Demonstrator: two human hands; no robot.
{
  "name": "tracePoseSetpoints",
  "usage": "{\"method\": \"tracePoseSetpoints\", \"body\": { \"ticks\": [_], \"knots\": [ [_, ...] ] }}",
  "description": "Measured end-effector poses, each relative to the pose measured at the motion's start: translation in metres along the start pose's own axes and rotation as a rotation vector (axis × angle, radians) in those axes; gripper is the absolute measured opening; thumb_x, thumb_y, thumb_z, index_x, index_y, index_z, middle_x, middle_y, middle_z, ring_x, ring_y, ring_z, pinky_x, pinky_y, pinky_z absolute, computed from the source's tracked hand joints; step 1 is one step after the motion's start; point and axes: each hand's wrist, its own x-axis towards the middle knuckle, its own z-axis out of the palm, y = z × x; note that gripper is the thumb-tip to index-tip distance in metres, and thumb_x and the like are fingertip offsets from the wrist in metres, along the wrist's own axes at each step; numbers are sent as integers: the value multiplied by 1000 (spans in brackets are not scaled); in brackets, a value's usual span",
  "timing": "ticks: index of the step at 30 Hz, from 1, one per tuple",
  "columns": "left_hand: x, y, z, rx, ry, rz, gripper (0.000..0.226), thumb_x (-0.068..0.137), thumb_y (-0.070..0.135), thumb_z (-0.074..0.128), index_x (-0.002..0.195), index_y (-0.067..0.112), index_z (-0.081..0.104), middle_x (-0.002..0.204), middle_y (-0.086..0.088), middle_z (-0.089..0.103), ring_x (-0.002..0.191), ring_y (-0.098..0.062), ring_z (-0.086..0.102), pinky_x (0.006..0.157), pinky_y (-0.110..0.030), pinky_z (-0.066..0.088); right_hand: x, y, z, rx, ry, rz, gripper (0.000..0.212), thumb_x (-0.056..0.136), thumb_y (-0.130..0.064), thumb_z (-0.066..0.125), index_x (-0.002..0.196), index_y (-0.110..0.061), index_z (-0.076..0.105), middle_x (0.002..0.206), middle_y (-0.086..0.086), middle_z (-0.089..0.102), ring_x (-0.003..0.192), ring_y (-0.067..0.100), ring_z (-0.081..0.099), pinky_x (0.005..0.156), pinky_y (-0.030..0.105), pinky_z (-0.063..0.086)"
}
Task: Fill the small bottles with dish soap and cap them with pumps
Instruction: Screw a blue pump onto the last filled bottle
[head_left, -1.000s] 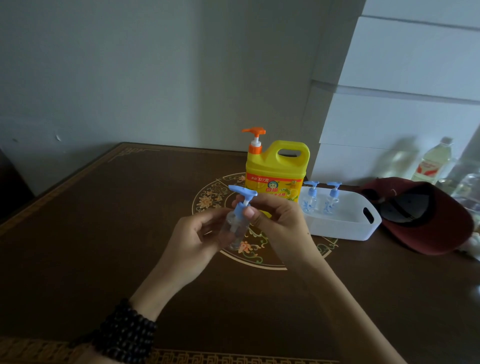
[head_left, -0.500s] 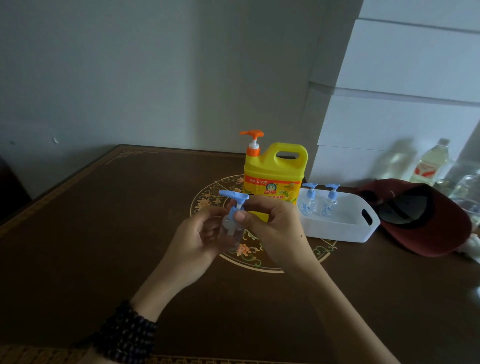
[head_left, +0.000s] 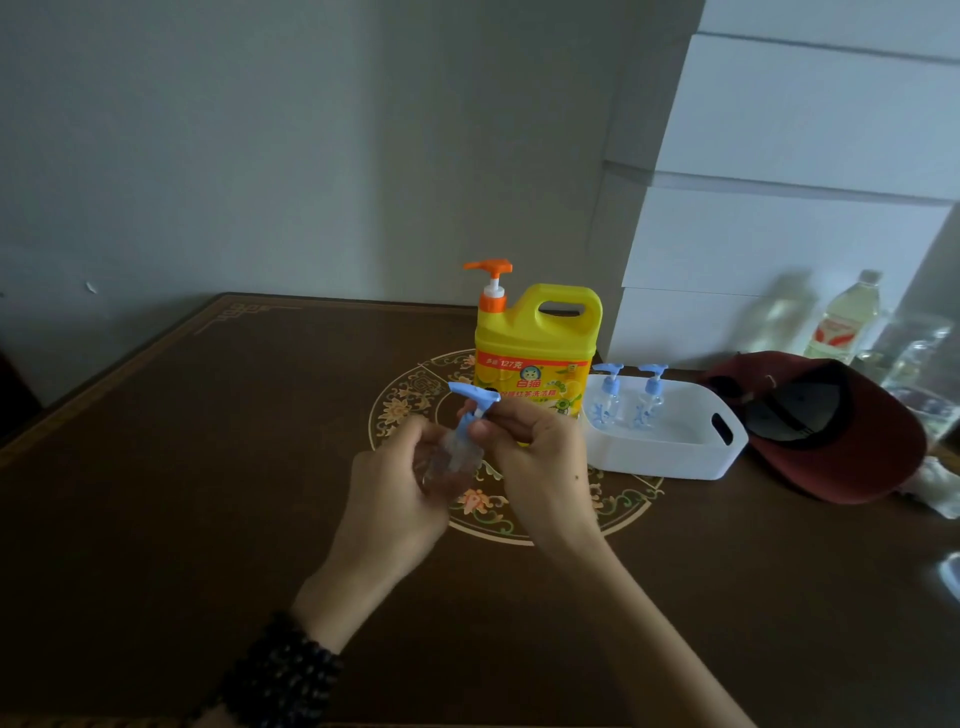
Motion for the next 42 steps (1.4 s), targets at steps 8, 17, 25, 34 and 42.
{"method": "tracePoseSetpoints", "body": {
  "ticks": [8, 17, 25, 34, 42],
  "knots": [
    [0, 1, -1, -94, -81, -31, 31, 76, 17, 86, 98, 23, 65, 89, 23, 74, 84, 11, 69, 64, -10, 52, -2, 1, -5, -28, -3, -45, 20, 85, -9, 72, 100, -21, 76, 88, -10, 77, 86, 0, 71, 74, 21, 59],
    [-2, 6, 25, 71, 60, 105, 36, 71, 4, 89, 95, 11, 63, 74, 24, 56, 77, 16, 63, 53, 4, 36, -1, 12, 1, -1, 115, -12, 30, 85, -10, 71, 84, -39, 72, 81, -15, 75, 83, 0, 71, 75, 27, 61],
    [17, 11, 46, -166, -25, 2, 31, 80, 24, 83, 103, 26, 62, 93, 18, 73, 91, 7, 69, 70, -13, 52, 21, 2, -45, -245, -37, -35, 26, 80, -33, 76, 104, -25, 68, 80, -19, 65, 77, -3, 60, 62, 11, 46],
    [35, 15, 70, -297, -70, 22, 52, 93, 36, 65, 139, 32, 41, 123, 12, 63, 110, 5, 63, 76, -22, 59, 76, 18, -126, -348, 347, 68, 13, 79, -18, 76, 89, -23, 71, 73, -6, 69, 67, 12, 63, 57, 22, 46],
    [45, -6, 75, -248, -25, 46, 49, 98, 16, 61, 144, 13, 44, 119, 3, 67, 107, 0, 66, 74, -18, 57, 134, 85, -183, -577, 481, 182, 26, 85, -4, 64, 110, -9, 61, 80, -7, 65, 75, 15, 58, 71, 28, 48]
  ]
}}
